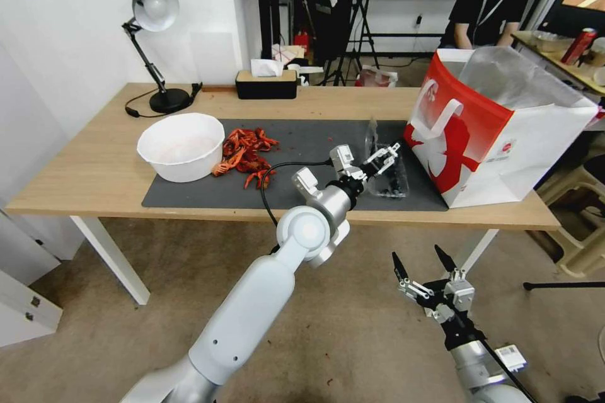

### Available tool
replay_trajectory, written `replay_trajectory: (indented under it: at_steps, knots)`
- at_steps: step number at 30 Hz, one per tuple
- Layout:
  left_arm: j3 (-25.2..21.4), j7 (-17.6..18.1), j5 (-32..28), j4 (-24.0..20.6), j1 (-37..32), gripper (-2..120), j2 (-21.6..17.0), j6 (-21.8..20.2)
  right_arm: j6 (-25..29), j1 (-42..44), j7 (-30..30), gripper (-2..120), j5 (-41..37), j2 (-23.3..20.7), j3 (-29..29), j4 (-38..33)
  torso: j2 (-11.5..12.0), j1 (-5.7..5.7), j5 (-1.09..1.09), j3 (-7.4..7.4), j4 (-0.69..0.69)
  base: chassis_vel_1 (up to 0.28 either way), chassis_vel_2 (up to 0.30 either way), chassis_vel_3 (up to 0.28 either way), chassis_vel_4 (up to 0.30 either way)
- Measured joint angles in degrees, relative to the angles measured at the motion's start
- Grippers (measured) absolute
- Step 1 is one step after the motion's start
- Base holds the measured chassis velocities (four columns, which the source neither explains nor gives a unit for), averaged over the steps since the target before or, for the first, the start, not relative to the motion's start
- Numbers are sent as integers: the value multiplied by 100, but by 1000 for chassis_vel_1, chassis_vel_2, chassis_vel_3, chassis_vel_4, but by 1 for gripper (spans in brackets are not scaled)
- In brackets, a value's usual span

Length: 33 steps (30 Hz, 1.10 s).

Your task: Close the takeout container lid, then place the container into the takeout bag.

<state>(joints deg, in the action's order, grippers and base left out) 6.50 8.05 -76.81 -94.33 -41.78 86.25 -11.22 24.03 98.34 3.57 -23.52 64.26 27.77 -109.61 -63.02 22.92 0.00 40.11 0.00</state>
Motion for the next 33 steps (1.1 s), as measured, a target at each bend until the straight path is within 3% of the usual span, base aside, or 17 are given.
replay_trajectory:
  at_steps: [12, 15, 21, 29, 33]
  knots:
    - [-3, 21, -116, 234, 188, 97, 80, -123, -22, 7, -6, 100, 105, 23, -20, -16, 1, 0, 0, 0, 0, 0, 0, 0, 0]
    - [-26, 99, -183, 317, 218, 84, 171, -122, -28, 27, -9, 100, 147, 34, -27, -34, 0, 0, 0, 0, 0, 0, 0, 0, 0]
    - [-66, 125, -229, 345, 226, 75, 237, -114, -39, 58, -15, 100, 201, 50, -30, -72, 0, 0, 0, 0, 0, 0, 0, 0, 0]
    - [-101, 325, -264, 473, 244, 41, 384, -94, -69, 105, -28, 100, 301, 56, -30, -164, 0, 0, 0, 0, 0, 0, 0, 0, 0]
    - [-101, 364, -265, 516, 246, 37, 434, -89, -74, 122, -30, 100, 335, 63, -29, -182, 0, -1, 0, 0, 0, 0, 0, 0, 0]
